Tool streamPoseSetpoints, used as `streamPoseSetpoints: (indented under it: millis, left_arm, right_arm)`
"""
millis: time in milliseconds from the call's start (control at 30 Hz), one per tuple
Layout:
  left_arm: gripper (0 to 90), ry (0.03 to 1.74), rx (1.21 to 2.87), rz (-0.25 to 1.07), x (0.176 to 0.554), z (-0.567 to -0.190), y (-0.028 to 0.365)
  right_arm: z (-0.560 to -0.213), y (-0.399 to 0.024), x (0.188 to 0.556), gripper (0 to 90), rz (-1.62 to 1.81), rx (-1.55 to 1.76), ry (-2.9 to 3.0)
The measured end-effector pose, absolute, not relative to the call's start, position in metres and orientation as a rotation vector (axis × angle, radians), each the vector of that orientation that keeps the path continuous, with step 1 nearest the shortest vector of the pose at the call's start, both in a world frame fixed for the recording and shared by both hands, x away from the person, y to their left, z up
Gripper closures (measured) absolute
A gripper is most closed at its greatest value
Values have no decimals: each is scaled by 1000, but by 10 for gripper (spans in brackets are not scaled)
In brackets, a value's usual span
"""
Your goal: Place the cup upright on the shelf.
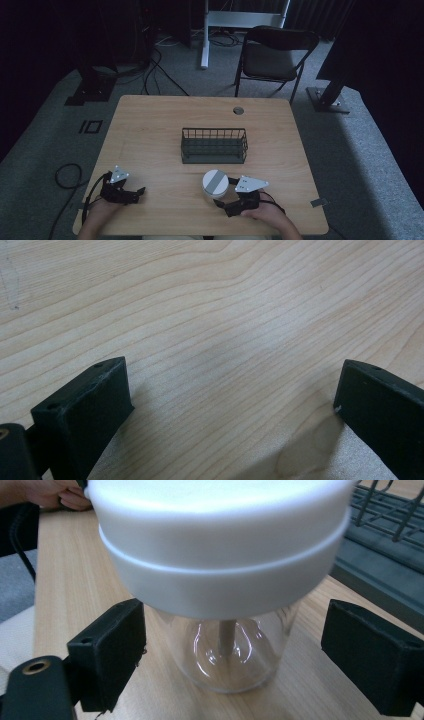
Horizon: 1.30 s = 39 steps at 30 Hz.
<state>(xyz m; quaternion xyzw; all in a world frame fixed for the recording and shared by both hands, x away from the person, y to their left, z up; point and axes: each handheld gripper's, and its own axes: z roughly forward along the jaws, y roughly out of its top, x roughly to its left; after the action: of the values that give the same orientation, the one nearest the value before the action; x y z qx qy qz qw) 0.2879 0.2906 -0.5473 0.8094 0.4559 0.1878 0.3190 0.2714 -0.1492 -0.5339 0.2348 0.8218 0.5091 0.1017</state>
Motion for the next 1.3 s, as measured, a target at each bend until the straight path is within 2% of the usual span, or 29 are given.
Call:
streamPoseSetpoints:
  millis: [667, 700, 967, 1300]
  left_arm:
    - [20, 1199, 2128, 494, 288, -547, 291]
    - [20, 1200, 2128, 494, 288, -547, 291]
    - [20, 1199, 2129, 494, 288, -547, 291]
    - [20, 1199, 2129, 493, 288, -547, 291]
  right_arm:
    - [-536, -131, 273, 108, 1563, 699, 2351]
    - [-536, -131, 273, 134, 1568, 701, 2345]
    - [-536, -130, 274, 177, 1555, 647, 2318]
    - [-536, -128, 274, 183, 1557, 659, 2302]
